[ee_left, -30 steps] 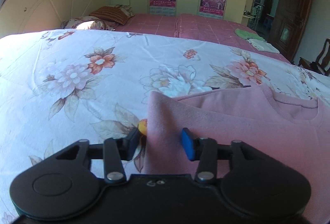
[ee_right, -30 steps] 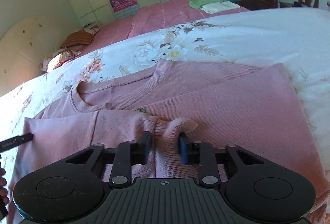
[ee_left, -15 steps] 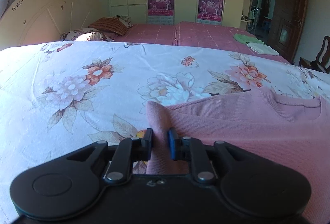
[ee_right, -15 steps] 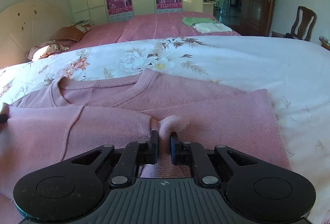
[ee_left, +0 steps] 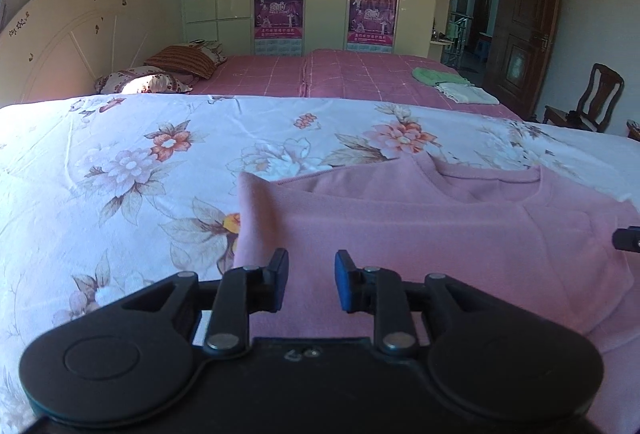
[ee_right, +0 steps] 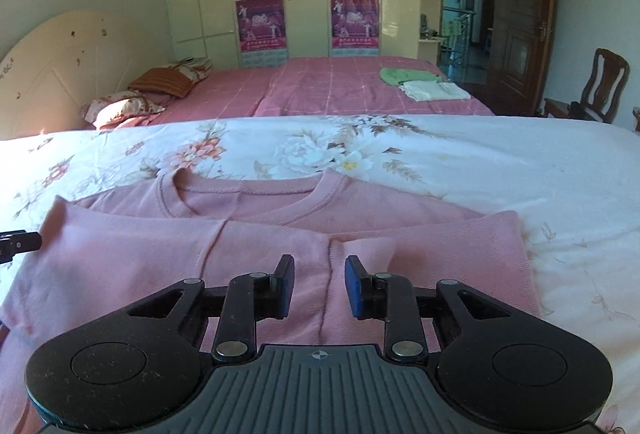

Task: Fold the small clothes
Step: 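Pinch the folded sleeve with the right tool and release it flat, then move both tools back toward the sweatshirt hem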

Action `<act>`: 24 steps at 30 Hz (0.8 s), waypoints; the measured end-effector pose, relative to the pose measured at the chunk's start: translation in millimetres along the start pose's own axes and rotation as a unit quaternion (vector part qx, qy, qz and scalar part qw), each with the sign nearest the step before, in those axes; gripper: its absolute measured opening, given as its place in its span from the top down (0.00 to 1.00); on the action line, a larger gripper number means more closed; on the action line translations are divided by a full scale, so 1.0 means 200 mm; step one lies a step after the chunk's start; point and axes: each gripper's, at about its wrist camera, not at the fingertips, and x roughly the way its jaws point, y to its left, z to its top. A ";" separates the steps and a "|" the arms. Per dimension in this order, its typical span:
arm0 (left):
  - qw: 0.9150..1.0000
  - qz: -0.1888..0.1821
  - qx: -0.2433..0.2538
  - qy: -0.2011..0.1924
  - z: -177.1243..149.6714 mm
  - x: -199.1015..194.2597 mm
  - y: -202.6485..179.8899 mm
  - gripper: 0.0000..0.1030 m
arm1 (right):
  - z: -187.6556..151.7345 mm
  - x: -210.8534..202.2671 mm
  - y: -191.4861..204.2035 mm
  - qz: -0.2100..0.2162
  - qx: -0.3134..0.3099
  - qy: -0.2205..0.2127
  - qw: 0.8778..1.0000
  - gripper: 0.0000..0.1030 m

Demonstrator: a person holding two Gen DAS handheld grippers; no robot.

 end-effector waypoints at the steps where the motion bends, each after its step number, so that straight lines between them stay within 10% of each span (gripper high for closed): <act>1: 1.000 -0.003 0.005 0.004 -0.03 -0.02 -0.01 0.74 | -0.02 0.01 0.02 0.004 -0.003 0.006 1.000 0.73; 24: 0.999 0.010 0.028 0.021 -0.26 -0.25 -0.02 0.69 | -0.16 -0.06 -0.11 -0.025 0.018 0.047 0.998 0.73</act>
